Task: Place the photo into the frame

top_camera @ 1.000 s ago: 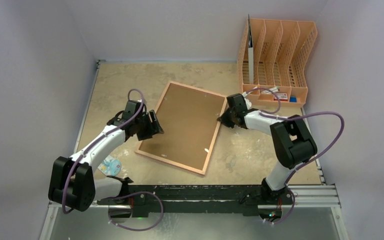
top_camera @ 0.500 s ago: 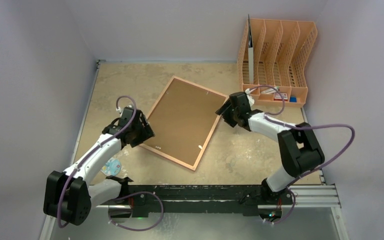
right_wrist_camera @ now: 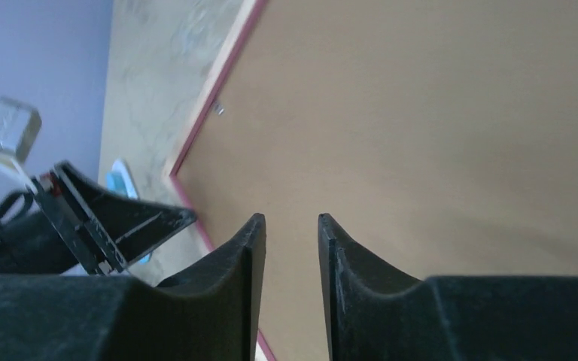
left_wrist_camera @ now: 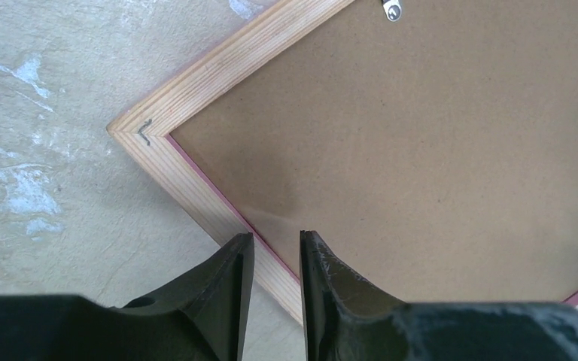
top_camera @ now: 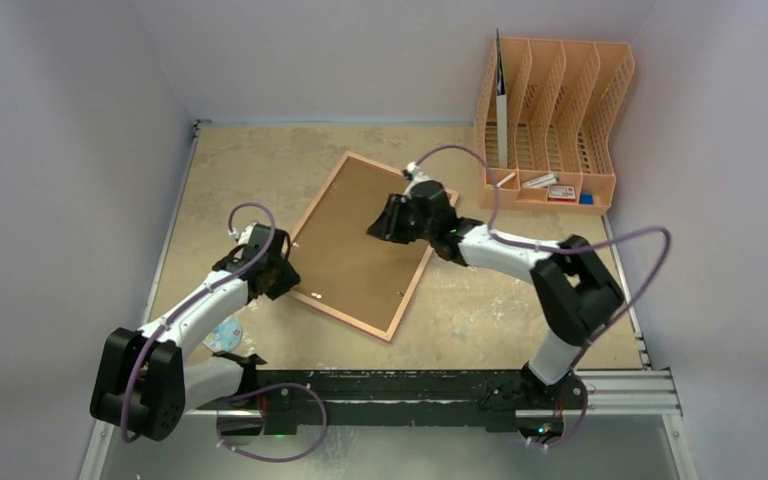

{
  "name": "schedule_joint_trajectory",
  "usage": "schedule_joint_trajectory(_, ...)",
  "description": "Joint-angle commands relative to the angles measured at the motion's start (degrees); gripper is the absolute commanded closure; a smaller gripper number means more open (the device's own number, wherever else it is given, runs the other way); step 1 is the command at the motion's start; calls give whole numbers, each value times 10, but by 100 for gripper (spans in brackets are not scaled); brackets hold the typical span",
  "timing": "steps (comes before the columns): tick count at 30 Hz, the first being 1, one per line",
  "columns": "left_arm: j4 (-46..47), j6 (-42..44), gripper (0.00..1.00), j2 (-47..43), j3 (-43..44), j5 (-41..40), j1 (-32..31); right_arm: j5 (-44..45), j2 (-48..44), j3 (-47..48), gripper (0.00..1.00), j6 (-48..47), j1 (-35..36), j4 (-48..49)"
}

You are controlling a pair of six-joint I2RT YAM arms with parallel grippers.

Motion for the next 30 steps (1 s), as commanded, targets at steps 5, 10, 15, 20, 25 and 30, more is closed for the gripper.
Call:
schedule_joint_trajectory(5,-16,-26,67,-20,-15,-31,-2,-134,147,130,67,-87,120,50)
schedule_joint_trajectory(10,-38,-21,65,-24,-14,-22,-2,-146,201,165,70,-97,156,33)
schedule_joint_trajectory(15,-21,-8,59,-16,-34,0,-2,-143,225,184,71,-117,171,12)
schedule_joint_trajectory(20,-8,1,63,10,-36,8,-2,-132,246,199,70,-128,174,-7)
schedule_joint_trajectory(25,-5,3,72,6,-39,8,-2,-138,269,216,73,-142,178,-30)
schedule_joint_trajectory(30,-1,2,74,3,-41,10,-2,-160,276,217,88,-152,180,-32)
